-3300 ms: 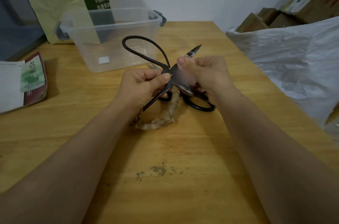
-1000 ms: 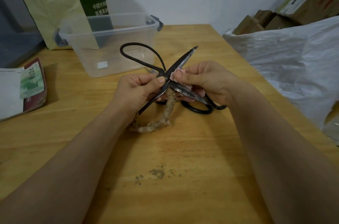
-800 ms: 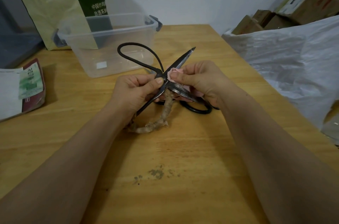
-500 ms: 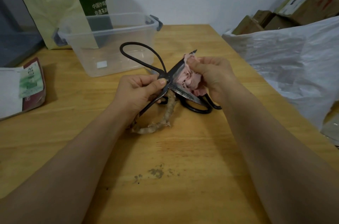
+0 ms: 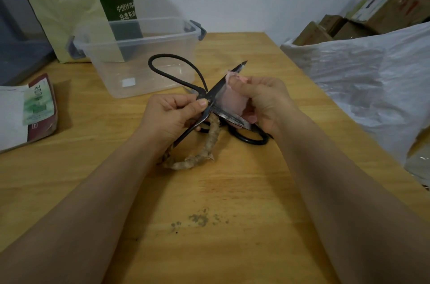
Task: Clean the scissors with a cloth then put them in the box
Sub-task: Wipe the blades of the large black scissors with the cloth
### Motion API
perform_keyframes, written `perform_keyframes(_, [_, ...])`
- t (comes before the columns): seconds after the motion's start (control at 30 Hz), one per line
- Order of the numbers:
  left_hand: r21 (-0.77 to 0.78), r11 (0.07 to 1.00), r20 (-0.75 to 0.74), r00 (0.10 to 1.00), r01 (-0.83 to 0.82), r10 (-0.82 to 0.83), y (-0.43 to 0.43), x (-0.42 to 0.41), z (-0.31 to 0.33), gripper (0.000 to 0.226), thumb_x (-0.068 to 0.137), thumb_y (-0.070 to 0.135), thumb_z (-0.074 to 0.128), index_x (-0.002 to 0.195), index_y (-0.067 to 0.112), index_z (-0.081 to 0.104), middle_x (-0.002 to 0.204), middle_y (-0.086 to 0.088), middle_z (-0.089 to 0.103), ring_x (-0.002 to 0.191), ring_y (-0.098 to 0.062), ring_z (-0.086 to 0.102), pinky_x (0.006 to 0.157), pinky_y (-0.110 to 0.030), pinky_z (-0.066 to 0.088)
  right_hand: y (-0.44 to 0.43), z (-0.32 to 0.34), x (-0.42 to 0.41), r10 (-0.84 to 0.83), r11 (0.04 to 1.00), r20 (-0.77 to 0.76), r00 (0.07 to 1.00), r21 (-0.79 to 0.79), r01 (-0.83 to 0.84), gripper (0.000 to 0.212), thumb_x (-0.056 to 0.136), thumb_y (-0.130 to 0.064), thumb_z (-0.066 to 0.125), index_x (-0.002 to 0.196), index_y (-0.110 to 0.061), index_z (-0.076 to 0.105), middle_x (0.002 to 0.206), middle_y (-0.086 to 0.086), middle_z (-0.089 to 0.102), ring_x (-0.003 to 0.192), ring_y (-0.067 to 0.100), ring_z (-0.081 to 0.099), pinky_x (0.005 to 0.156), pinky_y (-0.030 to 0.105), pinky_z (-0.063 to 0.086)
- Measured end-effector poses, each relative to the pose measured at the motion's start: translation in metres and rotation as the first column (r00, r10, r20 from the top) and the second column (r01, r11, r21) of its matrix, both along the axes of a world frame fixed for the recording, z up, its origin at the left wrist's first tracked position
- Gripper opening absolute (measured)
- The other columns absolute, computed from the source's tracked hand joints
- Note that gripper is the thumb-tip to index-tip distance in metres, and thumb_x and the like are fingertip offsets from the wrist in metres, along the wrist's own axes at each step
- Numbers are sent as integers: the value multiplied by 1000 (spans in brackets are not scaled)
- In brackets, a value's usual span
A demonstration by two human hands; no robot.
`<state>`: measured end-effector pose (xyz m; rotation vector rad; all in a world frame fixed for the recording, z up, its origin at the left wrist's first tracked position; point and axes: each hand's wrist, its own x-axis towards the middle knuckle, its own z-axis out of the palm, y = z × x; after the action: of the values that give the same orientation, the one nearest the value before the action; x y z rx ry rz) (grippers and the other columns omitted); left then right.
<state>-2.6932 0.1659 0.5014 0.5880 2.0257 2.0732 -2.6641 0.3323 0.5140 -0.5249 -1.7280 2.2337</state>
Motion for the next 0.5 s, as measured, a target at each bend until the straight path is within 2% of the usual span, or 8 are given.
perform_keyframes(0.1, [-16, 1000, 0, 1000, 27, -27, 2, 3, -1, 9, 84, 3, 63, 83, 3, 72, 69, -9, 69, 56, -11, 59, 49, -18, 49, 12, 2, -2, -97, 993, -44, 994, -76, 94, 24, 79, -14, 73, 98, 0, 66, 67, 9, 71, 57, 20, 69, 49, 26, 51])
perform_keyframes(0.2, [-10, 1000, 19, 1000, 9, -8, 3, 2, -1, 9, 84, 4, 63, 81, 5, 72, 67, -6, 70, 55, -9, 59, 48, -18, 49, 11, -1, 0, -15, 1000, -31, 999, -21, 14, 15, 80, -14, 72, 88, -3, 66, 66, 9, 69, 54, 20, 66, 46, 26, 48])
perform_keyframes(0.27, [1, 1000, 28, 1000, 10, -10, 1, 1, 0, 10, 84, 4, 63, 80, 5, 71, 65, -3, 70, 54, -8, 59, 48, -17, 49, 7, -3, 0, 21, 1000, -20, 1000, -1, -21, 18, 78, -14, 74, 91, -3, 67, 67, 9, 69, 55, 20, 65, 52, 29, 51])
perform_keyframes(0.33, [-12, 1000, 26, 999, 23, -23, 1, 3, 0, 9, 84, 3, 63, 81, 4, 71, 66, -4, 70, 56, -8, 60, 50, -18, 49, 10, 0, -2, -35, 998, -26, 999, -45, 34, 24, 76, -14, 76, 95, -2, 67, 65, 9, 70, 56, 21, 66, 58, 33, 54])
perform_keyframes(0.43, [-23, 999, 26, 999, 25, -24, 4, 6, 0, 8, 84, 3, 63, 82, 3, 72, 71, -12, 69, 58, -12, 59, 50, -18, 50, 18, 1, -4, -127, 983, -69, 990, -145, 116, 20, 77, -12, 75, 91, -1, 66, 64, 8, 71, 56, 20, 69, 51, 27, 53])
perform_keyframes(0.5, [-20, 1000, 29, 1000, 2, -1, 3, 4, 0, 9, 84, 3, 64, 79, 5, 72, 67, -9, 69, 57, -11, 59, 49, -18, 49, 14, -3, -4, -61, 996, -32, 998, -65, 59, 20, 77, -16, 76, 89, -3, 66, 65, 7, 71, 57, 19, 68, 51, 27, 52])
